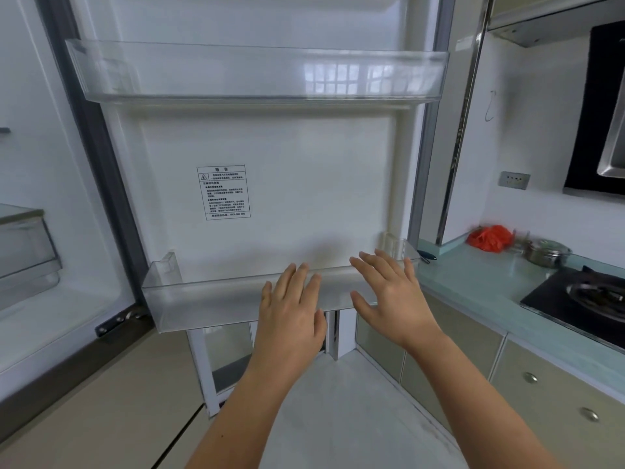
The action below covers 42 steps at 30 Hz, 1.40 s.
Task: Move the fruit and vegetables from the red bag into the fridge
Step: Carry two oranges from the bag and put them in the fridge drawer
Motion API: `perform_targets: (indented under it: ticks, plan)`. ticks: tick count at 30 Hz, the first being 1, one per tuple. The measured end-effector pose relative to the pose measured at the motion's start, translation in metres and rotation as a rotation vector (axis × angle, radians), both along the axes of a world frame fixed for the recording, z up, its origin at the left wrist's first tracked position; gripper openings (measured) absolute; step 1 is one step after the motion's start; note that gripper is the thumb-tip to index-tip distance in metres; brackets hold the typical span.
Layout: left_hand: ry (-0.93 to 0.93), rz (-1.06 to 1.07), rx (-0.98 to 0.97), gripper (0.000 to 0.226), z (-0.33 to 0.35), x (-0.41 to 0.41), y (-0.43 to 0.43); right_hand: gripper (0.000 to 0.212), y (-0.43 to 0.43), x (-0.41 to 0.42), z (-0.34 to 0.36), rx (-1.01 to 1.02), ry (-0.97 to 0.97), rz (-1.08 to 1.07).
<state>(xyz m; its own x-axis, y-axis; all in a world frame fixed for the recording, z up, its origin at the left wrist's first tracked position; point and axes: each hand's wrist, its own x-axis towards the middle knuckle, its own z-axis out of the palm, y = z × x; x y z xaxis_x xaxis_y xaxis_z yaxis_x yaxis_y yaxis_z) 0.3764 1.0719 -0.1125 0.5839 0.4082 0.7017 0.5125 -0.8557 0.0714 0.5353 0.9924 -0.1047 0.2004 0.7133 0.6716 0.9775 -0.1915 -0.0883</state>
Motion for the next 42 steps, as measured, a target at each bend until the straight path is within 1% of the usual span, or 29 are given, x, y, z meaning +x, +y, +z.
perform_targets:
  ticks: [2,4,7,9,11,16,20,23,28,33,37,42]
  plan:
    - [-0.012,-0.015,0.005,0.04,0.0,-0.002,0.0,0.054,-0.003,-0.005,0.0,0.025,0.024,0.004]
    - [-0.031,-0.047,0.001,0.041,0.001,-0.006,-0.004,0.052,-0.012,-0.015,-0.001,0.075,0.062,-0.004]
    - [-0.114,-0.156,0.004,0.04,0.003,-0.009,-0.017,0.046,-0.034,-0.034,-0.003,0.149,0.113,-0.058]
    - [-0.149,-0.242,0.028,0.037,0.002,-0.007,-0.029,0.042,-0.053,-0.045,-0.006,0.172,0.105,-0.128]
    - [-0.149,-0.334,0.02,0.037,-0.003,-0.003,-0.041,0.039,-0.075,-0.055,-0.011,0.166,0.085,-0.217]
    - [-0.126,-0.626,-0.08,0.037,-0.018,0.019,-0.077,0.038,-0.136,-0.075,-0.02,0.113,0.065,-0.498]
    - [-0.09,-0.881,-0.14,0.038,-0.031,0.041,-0.118,0.037,-0.19,-0.09,-0.027,0.075,0.091,-0.765]
    - [-0.068,-1.031,-0.186,0.039,-0.038,0.054,-0.153,0.039,-0.229,-0.106,-0.032,0.055,0.123,-0.93]
    - [-0.016,-1.248,-0.206,0.041,-0.047,0.064,-0.223,0.039,-0.294,-0.128,-0.037,0.072,0.123,-1.159]
    - [0.019,-1.432,-0.201,0.039,-0.05,0.076,-0.306,0.04,-0.368,-0.144,-0.039,0.116,0.108,-1.33]
    - [0.027,-1.579,-0.204,0.038,-0.05,0.084,-0.393,0.042,-0.445,-0.153,-0.042,0.147,0.103,-1.474]
    - [0.011,-1.707,-0.22,0.04,-0.041,0.096,-0.52,0.043,-0.557,-0.164,-0.037,0.179,0.101,-1.628]
